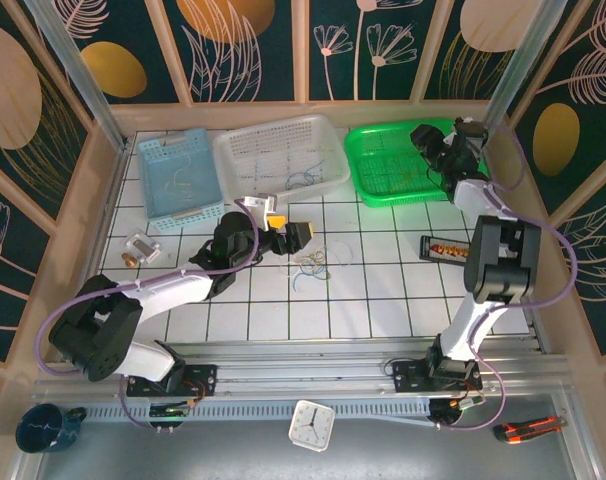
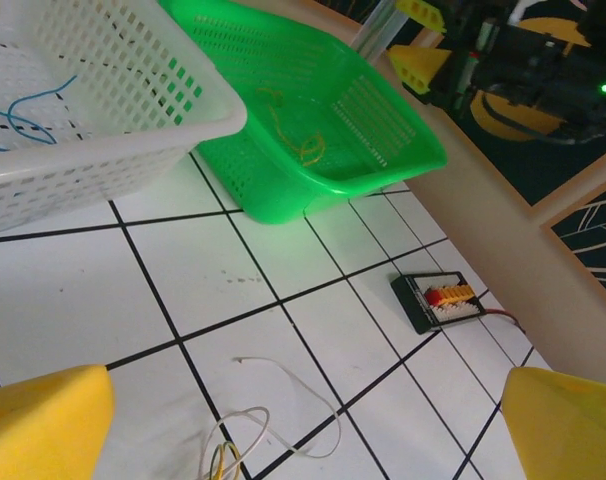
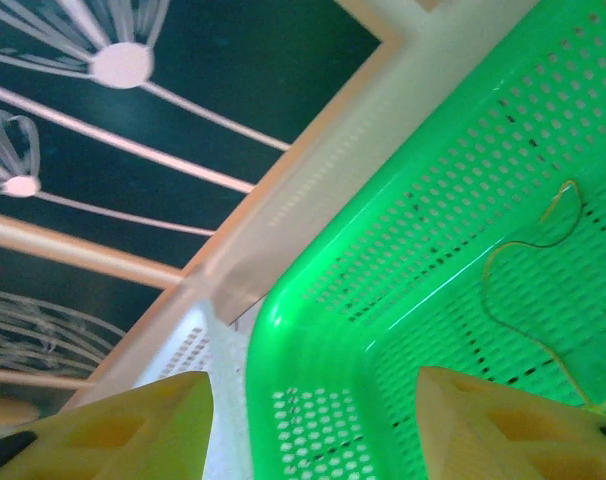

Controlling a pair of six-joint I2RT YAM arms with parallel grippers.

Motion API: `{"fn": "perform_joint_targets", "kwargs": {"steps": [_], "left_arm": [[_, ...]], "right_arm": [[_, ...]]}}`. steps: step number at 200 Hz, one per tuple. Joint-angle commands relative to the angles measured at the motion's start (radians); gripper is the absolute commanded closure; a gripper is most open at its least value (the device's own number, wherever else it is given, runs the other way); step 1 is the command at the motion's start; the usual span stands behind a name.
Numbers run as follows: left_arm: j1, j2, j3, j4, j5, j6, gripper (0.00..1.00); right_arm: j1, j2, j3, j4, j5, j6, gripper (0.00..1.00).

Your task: Untangle the cables

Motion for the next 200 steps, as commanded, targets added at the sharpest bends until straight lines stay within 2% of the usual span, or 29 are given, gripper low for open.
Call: {"fn": "perform_joint_targets", "kwargs": {"steps": [1, 54, 110, 149, 200], "left_arm": [[0.0, -0.022, -0.007, -0.03, -0.034, -0.016, 0.01], [-0.002, -0.039, -0.002, -0.108, -0.141, -0.068, 0.01], [0.013, -0.097, -0.022, -0.149, -0.186, -0.131, 0.01], [0.047, -0.123, -0.016, -0.195, -0.18, -0.192, 0.01], [0.053, -0.157, -0.023, -0.202, -0.107, -0.148, 0.01]], "right_arm": [[0.041, -0.118, -0.066, 0.053, -0.042, -0.019, 0.44], [0.178, -0.305, -0.206, -0.022, -0.029, -0.109, 0.44], [0.377, -0.423, -0.381, -0.12, 0.079, -0.164, 0.45], [0.472, -0.452, -0.532, -0.125, 0.138, -0.156, 0.45], [0.499, -0.458, -0.652, -0.189, 0.247, -0.155, 0.48]]}}
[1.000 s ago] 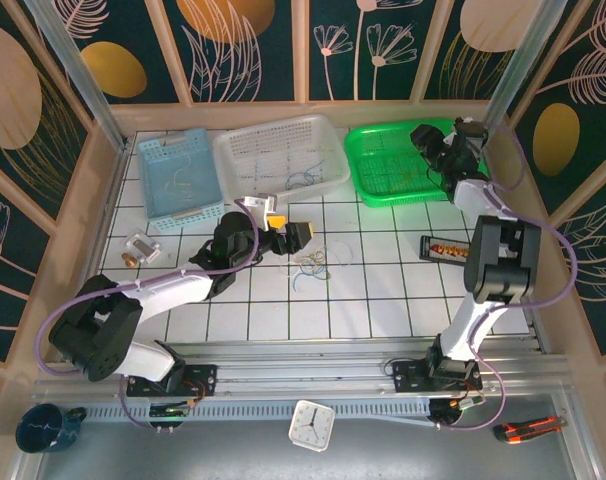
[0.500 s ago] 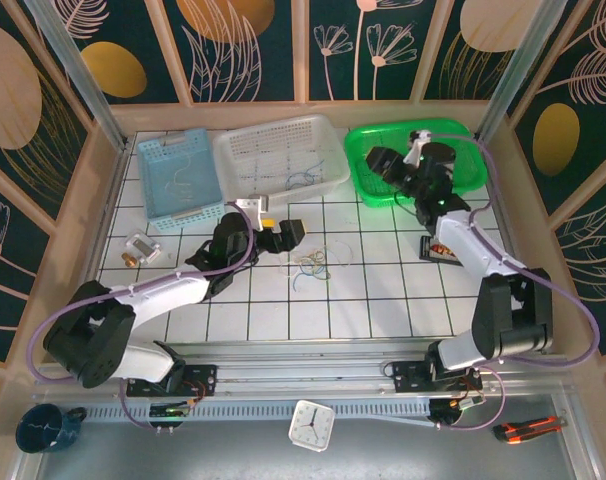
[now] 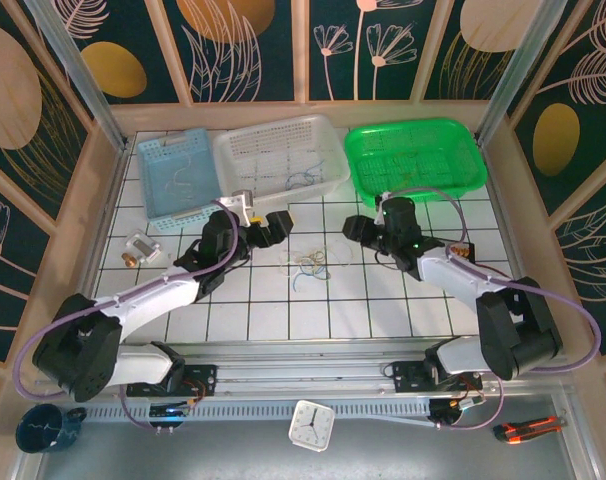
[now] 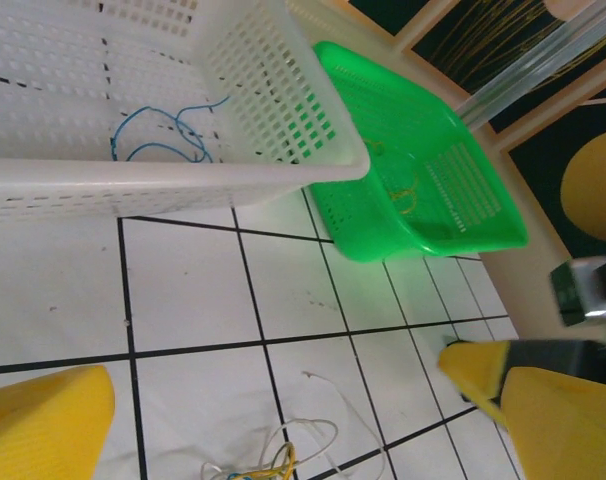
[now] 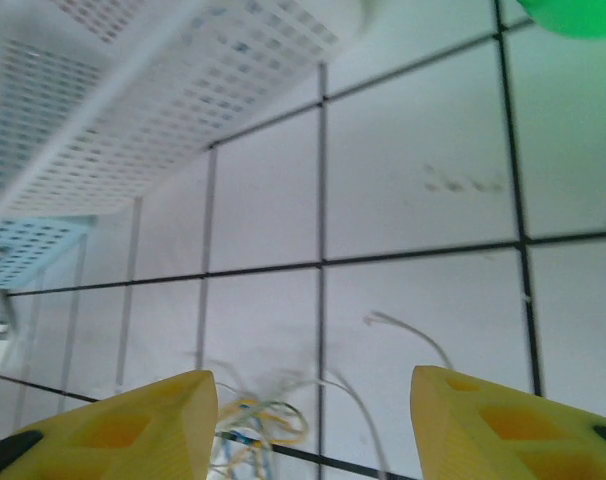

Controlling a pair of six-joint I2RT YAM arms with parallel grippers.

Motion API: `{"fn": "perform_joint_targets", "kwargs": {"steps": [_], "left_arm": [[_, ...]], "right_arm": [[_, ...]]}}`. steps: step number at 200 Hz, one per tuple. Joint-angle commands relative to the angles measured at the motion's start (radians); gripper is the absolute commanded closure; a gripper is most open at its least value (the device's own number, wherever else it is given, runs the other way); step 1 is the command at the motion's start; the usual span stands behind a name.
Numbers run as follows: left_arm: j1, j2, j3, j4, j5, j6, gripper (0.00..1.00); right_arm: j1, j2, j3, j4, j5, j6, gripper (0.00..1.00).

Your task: Untangle the cables

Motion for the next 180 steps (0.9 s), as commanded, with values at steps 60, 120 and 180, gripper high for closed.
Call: {"fn": "perform_joint_targets", "kwargs": {"steps": [60, 120, 180], "left_arm": [[0.003, 0.018, 0.02, -0.007, 0.094, 0.032, 0.01], [0.003, 0.043, 0.042, 0.001, 0.108, 0.036, 0.01], [0.003, 0.046, 0.038, 0.016, 0.112, 0.035, 0.01]], "right_arm": [[0.038, 0.052, -0.095, 0.045, 0.048, 0.03, 0.52], [0.078, 0.15, -0.059, 0.087, 0.048, 0.054, 0.57], [0.093, 0.201, -0.035, 0.095, 0.047, 0.065, 0.61]]}}
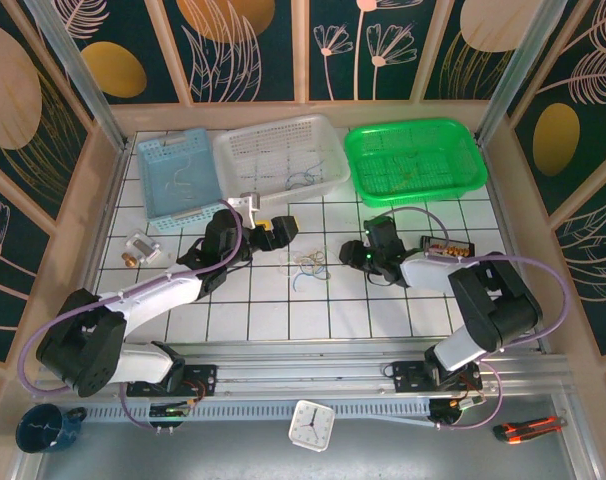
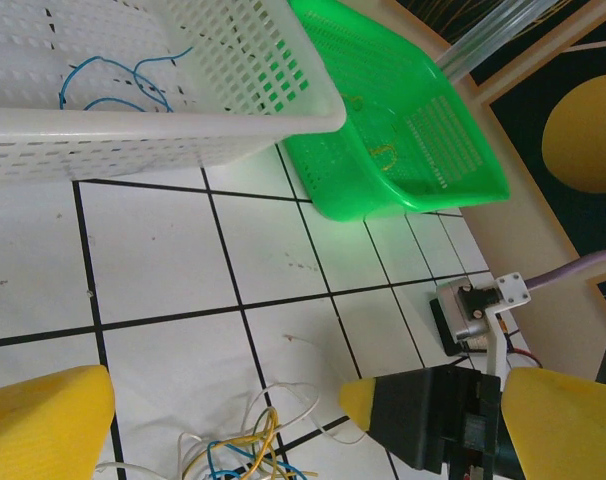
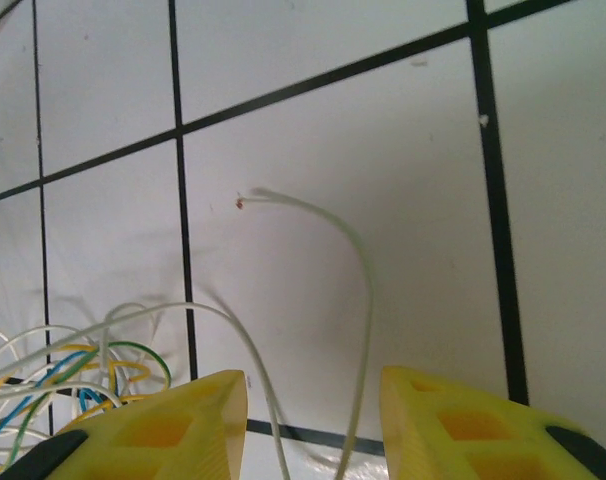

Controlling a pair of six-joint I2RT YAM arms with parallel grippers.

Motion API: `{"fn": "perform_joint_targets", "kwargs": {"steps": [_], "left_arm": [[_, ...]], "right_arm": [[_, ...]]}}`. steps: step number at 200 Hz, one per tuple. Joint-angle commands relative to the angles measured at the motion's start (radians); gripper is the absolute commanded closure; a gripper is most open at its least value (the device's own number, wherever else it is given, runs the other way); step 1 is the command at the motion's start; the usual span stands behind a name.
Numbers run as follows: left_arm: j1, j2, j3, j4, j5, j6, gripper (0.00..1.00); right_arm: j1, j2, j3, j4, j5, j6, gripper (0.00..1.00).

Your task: Untangle the cables

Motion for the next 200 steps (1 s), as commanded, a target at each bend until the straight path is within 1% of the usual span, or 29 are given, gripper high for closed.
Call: {"fn": "perform_joint_targets", "kwargs": {"steps": [1, 17, 35, 51, 75, 124, 155, 200], "left_arm": [[0.004, 0.008, 0.027, 0.025, 0.019, 0.015, 0.01], [0.003, 0.008, 0.028, 0.026, 0.021, 0.02, 0.01], [0.003, 0.007, 0.028, 0.026, 0.022, 0.024, 0.01], [0.004, 0.005, 0.028, 0.023, 0.024, 0.031, 0.01], [0.004, -0.005, 0.034, 0.002, 0.018, 0.05, 0.01], [0.005, -0.059, 0.058, -0.04, -0.022, 0.119, 0.01], [0.005, -0.097, 0.104, -0.064, -0.032, 0.2, 0.01], [0.005, -0.137, 0.126, -0.071, -0.022, 0.297, 0.01]], "right_arm": [[0.011, 0.023, 0.027, 0.03, 0.002, 0.018, 0.61], [0.011, 0.036, 0.028, 0.038, -0.001, 0.02, 0.63], [0.012, 0.053, 0.033, 0.046, -0.004, 0.02, 0.7], [0.011, 0.061, 0.04, 0.049, -0.01, 0.016, 0.81], [0.011, 0.046, 0.056, 0.035, -0.011, -0.001, 1.0], [0.01, -0.105, 0.138, -0.053, -0.012, -0.047, 1.0], [0.009, -0.214, 0.228, -0.103, -0.049, -0.072, 1.0], [0.011, -0.303, 0.361, -0.138, -0.118, -0.081, 1.0]]}}
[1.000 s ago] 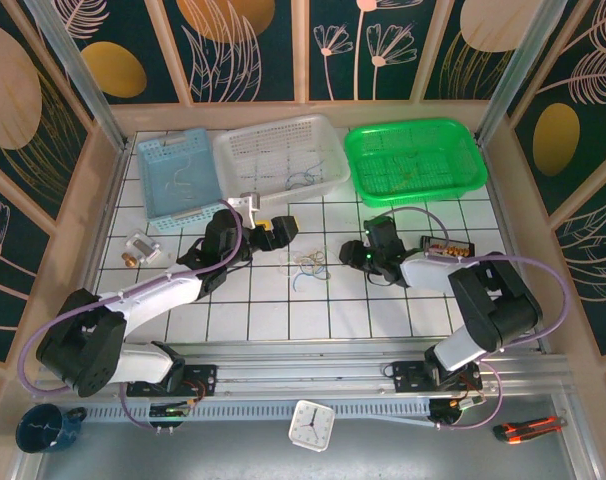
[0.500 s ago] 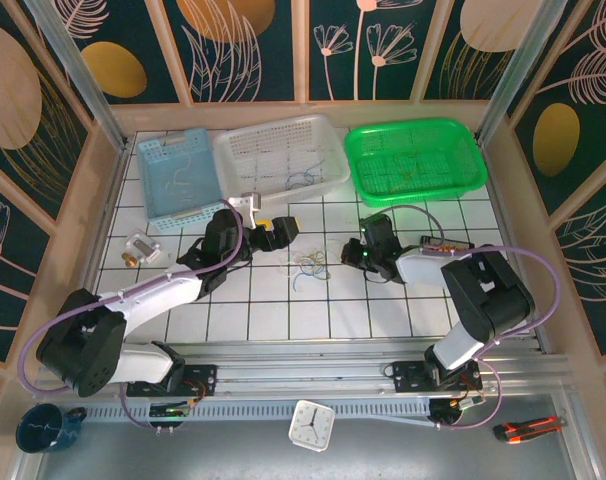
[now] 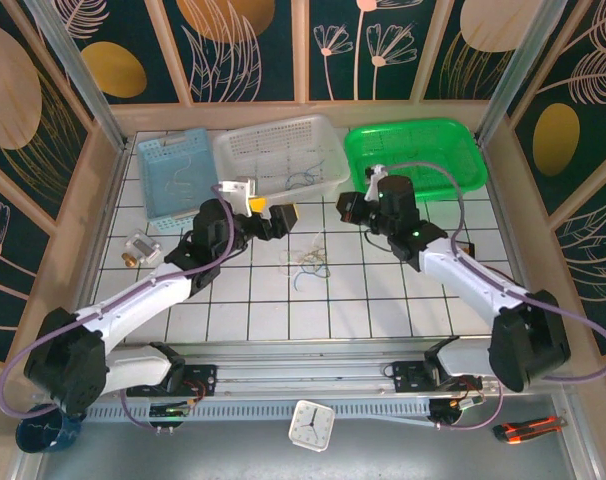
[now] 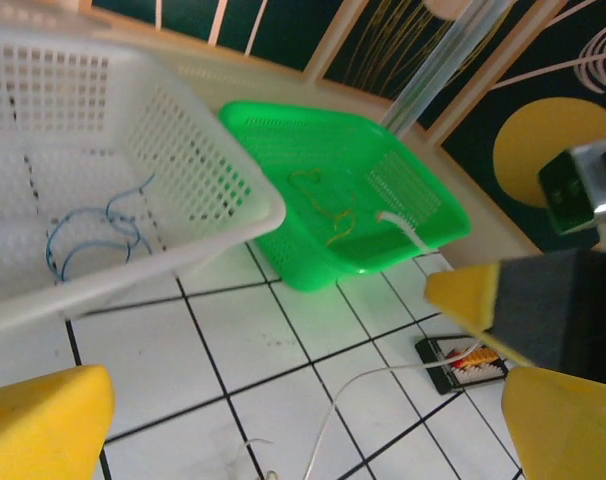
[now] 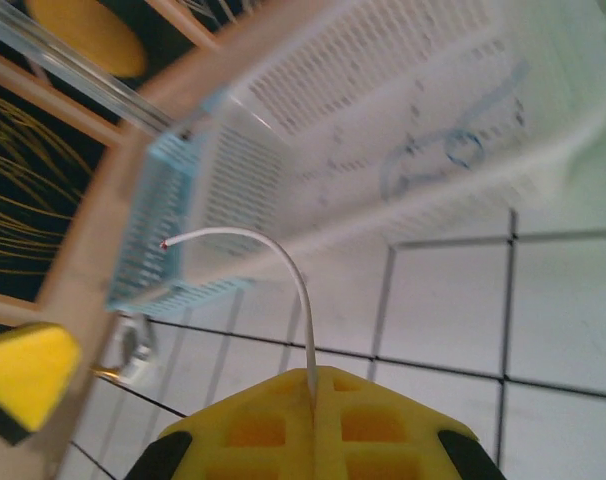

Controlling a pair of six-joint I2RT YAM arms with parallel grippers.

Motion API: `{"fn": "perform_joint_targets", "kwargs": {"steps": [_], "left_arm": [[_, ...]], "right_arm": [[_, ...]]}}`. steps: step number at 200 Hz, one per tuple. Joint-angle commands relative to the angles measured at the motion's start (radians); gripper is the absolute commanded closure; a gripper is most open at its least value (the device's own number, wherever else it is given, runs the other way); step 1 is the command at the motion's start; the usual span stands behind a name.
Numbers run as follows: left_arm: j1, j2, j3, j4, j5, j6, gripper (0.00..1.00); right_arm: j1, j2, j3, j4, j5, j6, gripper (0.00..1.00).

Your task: Untangle the cables

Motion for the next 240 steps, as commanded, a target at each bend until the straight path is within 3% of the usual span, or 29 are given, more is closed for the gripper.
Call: {"fn": "perform_joint_targets", "kwargs": {"steps": [1, 72, 148, 221, 240], "left_arm": [[0.005, -0.024, 0.027, -0.014, 0.002, 0.088, 0.01], [0.004, 0.012, -0.028, 0.029, 0.074, 0.132, 0.01], [-0.005, 0.181, -0.021, 0.18, 0.265, 0.131, 0.01], [-0.049, 0.316, 0.022, 0.292, 0.224, 0.107, 0.01], [-0.051, 0.353, 0.029, 0.328, 0.212, 0.096, 0.09]], "right_arm": [[0.007, -0.045, 0.063, -0.042, -0.055, -0.02, 1.0], [0.021, -0.089, 0.147, -0.02, -0.109, 0.004, 1.0], [0.064, -0.067, 0.125, 0.024, -0.109, 0.036, 1.0], [0.141, -0.028, 0.167, 0.05, -0.1, 0.059, 1.0], [0.15, -0.028, 0.188, 0.054, -0.102, 0.067, 1.0]]}}
